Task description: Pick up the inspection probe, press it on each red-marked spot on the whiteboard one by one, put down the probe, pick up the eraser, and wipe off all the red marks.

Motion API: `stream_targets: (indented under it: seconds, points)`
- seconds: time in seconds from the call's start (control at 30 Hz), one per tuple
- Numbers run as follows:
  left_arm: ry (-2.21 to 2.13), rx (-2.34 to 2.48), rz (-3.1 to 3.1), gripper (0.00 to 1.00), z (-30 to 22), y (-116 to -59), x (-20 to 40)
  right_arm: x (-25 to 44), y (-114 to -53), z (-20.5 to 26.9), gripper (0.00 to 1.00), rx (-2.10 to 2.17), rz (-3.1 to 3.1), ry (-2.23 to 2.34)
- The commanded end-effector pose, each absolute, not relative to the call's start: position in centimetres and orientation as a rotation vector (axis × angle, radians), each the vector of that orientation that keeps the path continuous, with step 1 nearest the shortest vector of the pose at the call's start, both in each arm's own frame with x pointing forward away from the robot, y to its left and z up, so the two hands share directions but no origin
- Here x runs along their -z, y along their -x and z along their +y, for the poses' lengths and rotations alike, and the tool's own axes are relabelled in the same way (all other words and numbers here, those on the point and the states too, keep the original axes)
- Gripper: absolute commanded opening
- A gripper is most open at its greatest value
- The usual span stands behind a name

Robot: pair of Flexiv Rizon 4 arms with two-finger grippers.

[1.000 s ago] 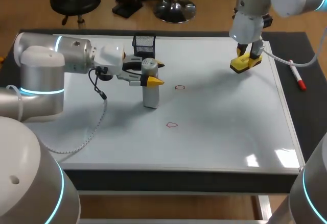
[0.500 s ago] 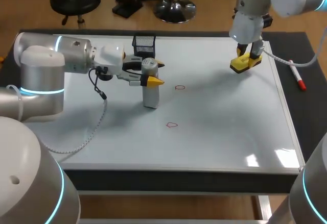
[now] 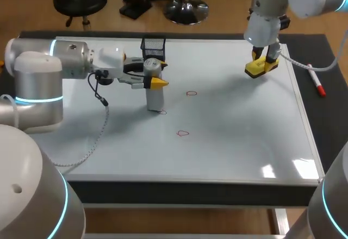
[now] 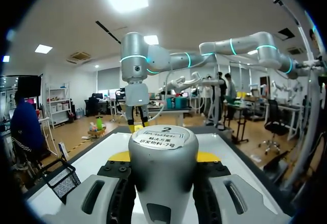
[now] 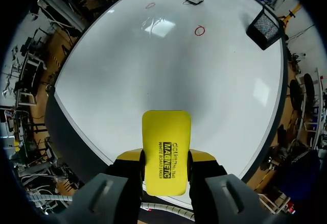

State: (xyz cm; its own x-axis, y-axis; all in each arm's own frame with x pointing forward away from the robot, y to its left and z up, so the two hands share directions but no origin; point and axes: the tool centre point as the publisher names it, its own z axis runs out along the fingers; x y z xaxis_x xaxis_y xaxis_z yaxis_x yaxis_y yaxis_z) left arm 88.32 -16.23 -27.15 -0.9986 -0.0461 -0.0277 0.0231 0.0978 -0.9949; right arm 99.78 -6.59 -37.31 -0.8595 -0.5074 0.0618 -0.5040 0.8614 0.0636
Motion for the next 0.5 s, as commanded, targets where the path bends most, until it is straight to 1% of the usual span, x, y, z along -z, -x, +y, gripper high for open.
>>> stream_targets:
  seconds: [0.03, 0.27, 0.5]
  points:
    - [0.101, 2.029, 2.256, 0.00, -14.5, -87.4, 26.1, 37.2, -99.8, -6.7, 0.00, 0.066, -2.955, -0.806]
    - [0.290, 1.934, 2.187, 0.00, -11.3, -87.4, 25.1, 37.2, -99.8, -6.7, 0.00, 0.066, -2.955, -0.806]
    - [0.405, 1.838, 2.118, 0.00, -8.9, -86.2, 24.5, 37.2, -99.8, -6.7, 0.00, 0.066, -2.955, -0.806]
